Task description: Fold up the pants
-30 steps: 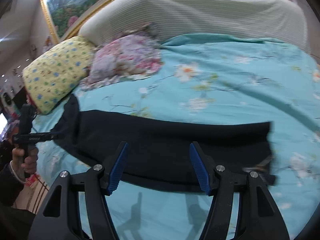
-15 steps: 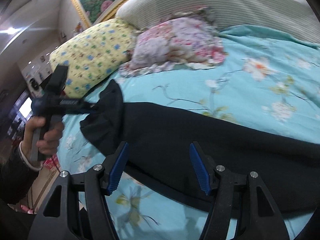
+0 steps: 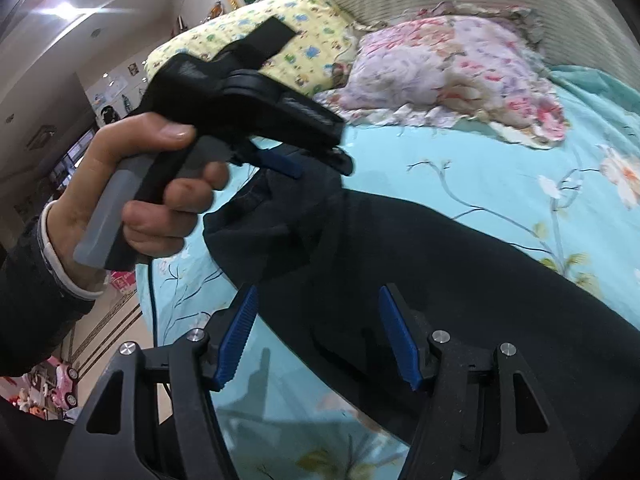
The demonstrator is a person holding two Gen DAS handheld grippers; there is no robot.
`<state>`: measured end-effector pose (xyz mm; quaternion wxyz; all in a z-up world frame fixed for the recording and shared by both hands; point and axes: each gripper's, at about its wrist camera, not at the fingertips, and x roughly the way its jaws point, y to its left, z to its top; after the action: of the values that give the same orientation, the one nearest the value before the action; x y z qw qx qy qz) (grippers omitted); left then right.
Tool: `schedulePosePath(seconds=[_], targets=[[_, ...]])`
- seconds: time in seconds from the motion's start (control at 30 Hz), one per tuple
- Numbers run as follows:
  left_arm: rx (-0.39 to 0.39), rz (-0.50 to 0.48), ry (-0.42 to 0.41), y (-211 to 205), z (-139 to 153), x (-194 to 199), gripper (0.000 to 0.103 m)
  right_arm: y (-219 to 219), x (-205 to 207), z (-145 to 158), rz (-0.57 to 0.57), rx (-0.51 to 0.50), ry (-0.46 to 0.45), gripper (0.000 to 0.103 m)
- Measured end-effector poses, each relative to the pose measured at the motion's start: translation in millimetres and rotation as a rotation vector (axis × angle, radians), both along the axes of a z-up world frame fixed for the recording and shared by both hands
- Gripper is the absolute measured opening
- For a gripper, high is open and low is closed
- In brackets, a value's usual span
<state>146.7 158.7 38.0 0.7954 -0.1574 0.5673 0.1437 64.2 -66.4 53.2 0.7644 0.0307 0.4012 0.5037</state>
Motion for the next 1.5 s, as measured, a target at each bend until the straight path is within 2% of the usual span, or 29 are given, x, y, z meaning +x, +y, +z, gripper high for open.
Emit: schedulePosePath(seconds=[0.1,0.2,0.27,0.33,0.37,0.4,0.43,0.47,0.5,0.63,0.73,0.93,1.1,1.23,1.5], targets=[[0.013,0.005,0.003,1,-6,1,0.063,10,4,-8,0.002,-0.007,0.021,0.064],[0.03,0.004,0.007,3,-11,1,0.047,18,12,-19,-0.001,0.004,0.066,0.064],[0.029,0.002,0.0,5,-12,-1,0.029,23,14,-25,0.001,-0.003,0.08,0.063],[0.019,0.004,-0.02,9,-12,-5,0.021,29,13,-31,0.011,-0.025,0.085,0.05],[0.008,0.006,-0.032,10,-11,-8,0.015,32,12,-34,0.02,-0.037,0.088,0.048],[-0.003,0.009,-0.046,11,-9,-12,0.012,34,12,-36,0.029,-0.046,0.085,0.04],[-0.022,0.009,-0.067,13,-7,-17,0.007,36,11,-38,0.036,-0.054,0.078,0.028],[-0.036,0.011,-0.085,14,-4,-22,0.006,37,10,-39,0.041,-0.062,0.074,0.02],[-0.046,0.013,-0.109,15,-1,-28,0.006,38,10,-40,0.049,-0.064,0.079,0.007],[-0.091,0.037,-0.245,23,18,-67,0.005,34,4,-28,0.049,-0.067,0.041,0.007],[-0.134,0.081,-0.309,31,24,-95,0.005,31,-4,-11,0.065,-0.07,-0.013,0.006],[-0.296,0.172,-0.44,53,16,-153,0.005,30,-13,4,0.091,-0.105,-0.08,0.006],[-0.345,0.213,-0.451,62,-3,-177,0.005,42,-24,3,0.137,-0.178,-0.132,0.006],[-0.378,0.235,-0.442,68,-20,-190,0.005,46,-28,-2,0.153,-0.211,-0.134,0.006],[-0.389,0.245,-0.435,73,-37,-206,0.005,56,-33,-6,0.181,-0.265,-0.144,0.006]])
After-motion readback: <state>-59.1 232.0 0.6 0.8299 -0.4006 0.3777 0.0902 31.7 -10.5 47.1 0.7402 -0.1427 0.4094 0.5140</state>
